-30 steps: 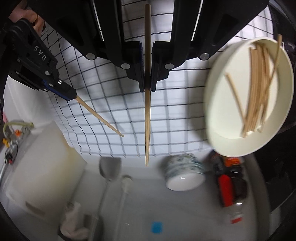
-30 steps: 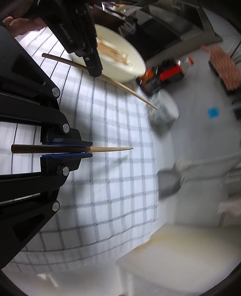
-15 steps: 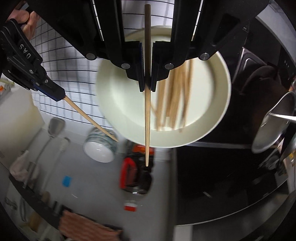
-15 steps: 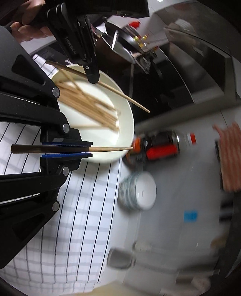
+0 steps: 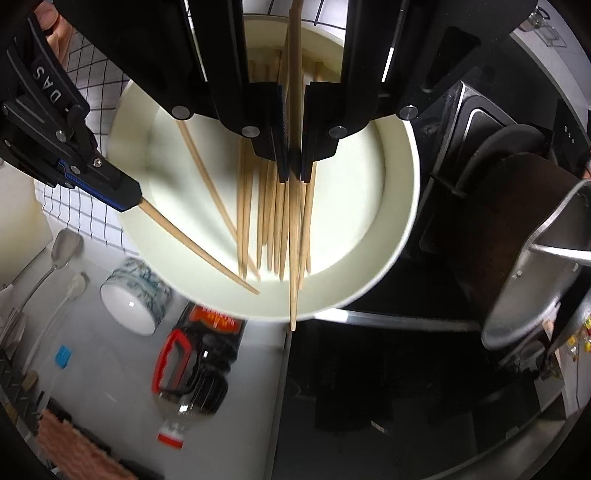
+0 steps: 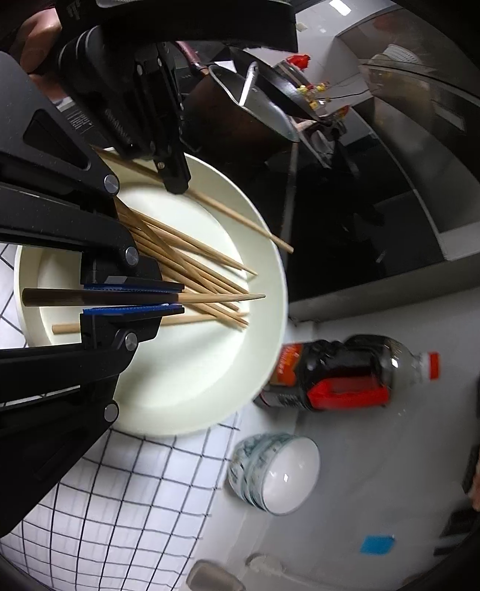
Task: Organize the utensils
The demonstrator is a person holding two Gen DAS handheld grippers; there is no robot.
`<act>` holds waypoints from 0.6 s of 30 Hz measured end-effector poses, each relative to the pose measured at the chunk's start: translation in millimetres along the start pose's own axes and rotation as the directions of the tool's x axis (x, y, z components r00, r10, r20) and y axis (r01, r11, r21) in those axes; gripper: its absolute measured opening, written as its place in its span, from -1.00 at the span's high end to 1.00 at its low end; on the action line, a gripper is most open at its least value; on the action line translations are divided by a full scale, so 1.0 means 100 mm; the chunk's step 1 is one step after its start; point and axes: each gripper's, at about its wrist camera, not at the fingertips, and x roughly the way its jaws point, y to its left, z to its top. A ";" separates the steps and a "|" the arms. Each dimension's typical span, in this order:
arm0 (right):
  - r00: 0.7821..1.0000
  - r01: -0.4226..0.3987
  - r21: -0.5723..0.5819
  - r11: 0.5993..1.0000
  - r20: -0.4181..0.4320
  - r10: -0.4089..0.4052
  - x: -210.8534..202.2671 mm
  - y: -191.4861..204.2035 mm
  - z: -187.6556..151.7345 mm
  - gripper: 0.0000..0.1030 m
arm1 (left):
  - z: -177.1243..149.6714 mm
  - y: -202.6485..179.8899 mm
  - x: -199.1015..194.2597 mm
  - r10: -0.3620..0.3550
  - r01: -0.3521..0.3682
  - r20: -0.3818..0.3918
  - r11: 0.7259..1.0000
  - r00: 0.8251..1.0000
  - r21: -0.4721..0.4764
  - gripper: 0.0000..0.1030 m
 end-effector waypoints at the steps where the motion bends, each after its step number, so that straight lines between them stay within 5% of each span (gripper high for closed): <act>1: 1.000 0.000 -0.002 1.000 -0.019 0.000 0.04 0.01 -0.01 0.88 | -0.01 0.02 0.03 0.003 -0.004 -0.018 1.000 1.000 -0.011 0.84; 3: 1.000 0.005 0.006 1.000 -0.019 -0.005 0.02 -0.01 -0.03 0.73 | -0.02 0.06 0.02 0.008 -0.009 -0.027 0.999 1.000 -0.032 0.74; 7: 1.000 0.030 0.011 0.999 0.001 -0.030 -0.12 -0.04 -0.07 0.59 | -0.06 0.14 -0.13 0.065 -0.065 0.009 0.997 0.998 -0.051 -0.29; 8: 0.999 0.034 0.012 0.999 0.001 -0.034 -0.15 -0.05 -0.08 0.58 | -0.08 0.16 -0.19 0.079 -0.077 0.022 0.995 0.997 -0.060 -0.40; 12: 0.999 0.050 0.037 0.998 0.007 -0.051 -0.30 -0.13 -0.14 0.30 | -0.13 0.21 -0.32 0.096 -0.094 0.023 0.992 0.995 -0.078 -0.58; 18: 0.998 0.058 0.062 0.996 -0.005 -0.058 -0.48 -0.19 -0.22 0.18 | -0.22 0.20 -0.48 0.104 -0.102 0.019 0.990 0.994 -0.099 -0.75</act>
